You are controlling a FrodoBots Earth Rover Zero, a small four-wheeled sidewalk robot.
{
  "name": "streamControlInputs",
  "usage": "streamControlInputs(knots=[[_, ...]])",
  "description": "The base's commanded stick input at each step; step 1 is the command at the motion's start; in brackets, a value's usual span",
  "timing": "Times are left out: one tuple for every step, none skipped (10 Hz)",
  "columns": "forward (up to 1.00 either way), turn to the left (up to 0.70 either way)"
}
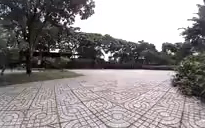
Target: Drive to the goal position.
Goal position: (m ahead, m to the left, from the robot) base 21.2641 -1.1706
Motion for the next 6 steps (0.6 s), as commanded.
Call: streamControlInputs(knots=[[1.00, -0.27], [1.00, -0.27], [1.00, -0.27], [1.00, -0.07], [1.00, 0.00], [1.00, 0.00]])
